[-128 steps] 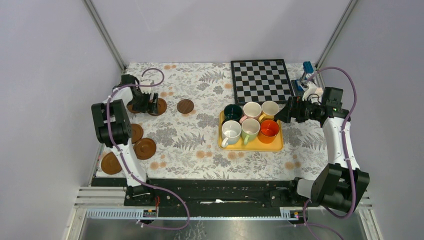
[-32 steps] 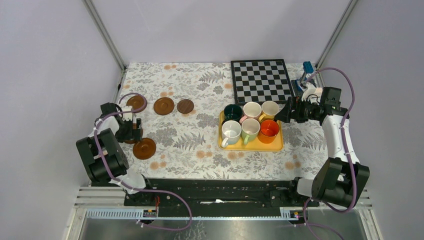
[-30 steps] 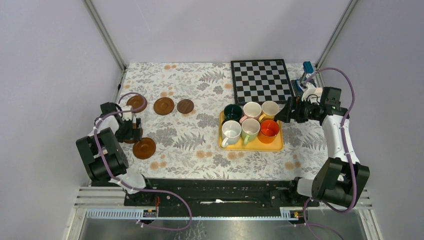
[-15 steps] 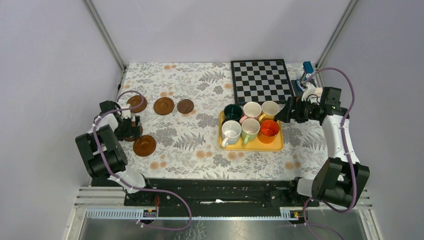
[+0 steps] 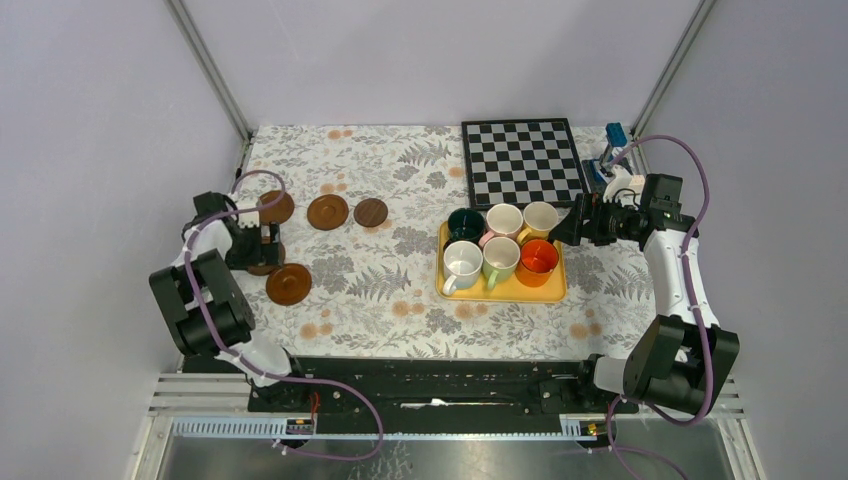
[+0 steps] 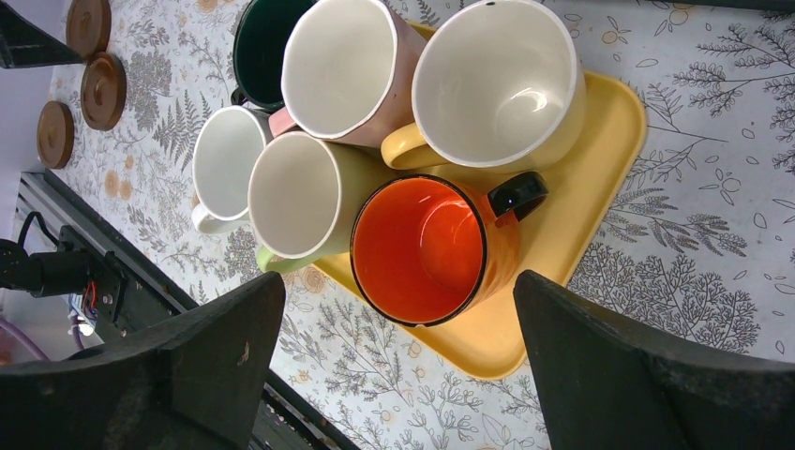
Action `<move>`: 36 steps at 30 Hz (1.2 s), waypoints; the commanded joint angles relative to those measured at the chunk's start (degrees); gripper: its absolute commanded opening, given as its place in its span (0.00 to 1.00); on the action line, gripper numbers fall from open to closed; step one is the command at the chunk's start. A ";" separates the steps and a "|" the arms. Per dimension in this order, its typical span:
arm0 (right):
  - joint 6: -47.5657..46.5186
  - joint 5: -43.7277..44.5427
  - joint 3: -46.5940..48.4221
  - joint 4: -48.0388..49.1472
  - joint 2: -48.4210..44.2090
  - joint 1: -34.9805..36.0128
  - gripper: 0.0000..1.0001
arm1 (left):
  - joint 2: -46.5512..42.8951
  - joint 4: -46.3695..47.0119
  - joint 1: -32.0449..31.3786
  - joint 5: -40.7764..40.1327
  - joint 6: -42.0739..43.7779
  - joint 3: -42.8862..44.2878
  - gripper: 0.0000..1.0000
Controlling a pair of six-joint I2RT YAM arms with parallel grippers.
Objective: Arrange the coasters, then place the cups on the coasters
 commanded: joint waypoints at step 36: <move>-1.45 0.18 -0.64 0.80 -3.19 0.25 1.00 | -10.36 -2.71 -13.55 3.85 21.93 -12.92 0.77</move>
